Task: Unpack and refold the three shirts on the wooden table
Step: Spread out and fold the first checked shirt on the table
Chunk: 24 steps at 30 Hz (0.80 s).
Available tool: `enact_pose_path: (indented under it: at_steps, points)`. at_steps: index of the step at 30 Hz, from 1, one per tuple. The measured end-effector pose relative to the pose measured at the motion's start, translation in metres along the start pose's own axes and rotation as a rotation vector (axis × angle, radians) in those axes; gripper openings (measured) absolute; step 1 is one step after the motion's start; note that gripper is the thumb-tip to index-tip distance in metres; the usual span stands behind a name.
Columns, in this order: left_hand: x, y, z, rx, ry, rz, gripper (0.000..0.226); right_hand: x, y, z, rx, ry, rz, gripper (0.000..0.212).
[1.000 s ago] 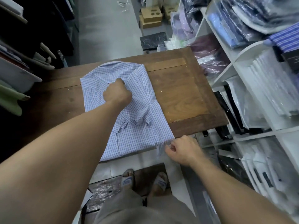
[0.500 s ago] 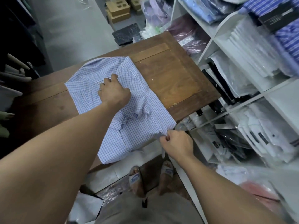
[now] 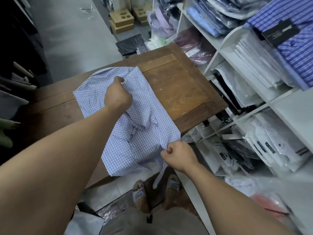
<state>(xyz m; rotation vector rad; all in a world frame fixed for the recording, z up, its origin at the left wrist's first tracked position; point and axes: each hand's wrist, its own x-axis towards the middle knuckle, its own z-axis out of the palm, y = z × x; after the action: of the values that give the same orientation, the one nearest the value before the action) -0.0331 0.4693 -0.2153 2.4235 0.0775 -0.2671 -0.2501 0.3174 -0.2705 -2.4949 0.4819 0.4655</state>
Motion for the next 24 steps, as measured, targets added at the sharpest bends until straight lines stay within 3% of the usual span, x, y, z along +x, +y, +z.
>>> enact_pose_path:
  at_steps: [5, 8, 12, 16, 19, 21, 24]
  points:
    - [0.004, -0.004, -0.006, -0.017, -0.092, -0.109, 0.055, 0.003, -0.002, -0.003, -0.097, -0.047, 0.071, 0.038]
    - [0.005, -0.008, -0.005, 0.021, -0.166, -0.153, 0.049, 0.004, 0.001, -0.003, -0.032, -0.072, 0.098, 0.037]
    - [0.016, -0.002, -0.009, -0.059, -0.129, -0.148, 0.043, 0.007, 0.009, -0.008, 0.138, -0.140, 0.106, 0.044]
    - [0.024, -0.001, -0.018, 0.107, -0.139, -0.089, 0.047, 0.008, 0.013, -0.016, 0.080, -0.174, 0.042, 0.046]
    - [0.015, -0.005, -0.013, 0.273, -0.145, -0.051, 0.050, 0.004, 0.009, -0.021, -0.040, 0.074, -0.041, 0.047]
    - [0.004, -0.006, -0.005, 0.339, -0.074, -0.016, 0.052, 0.006, 0.008, -0.026, -0.096, 0.266, -0.106, 0.037]
    - [-0.015, -0.008, 0.003, 0.317, 0.064, 0.033, 0.053, 0.021, 0.011, -0.029, -0.190, 0.395, -0.302, 0.014]
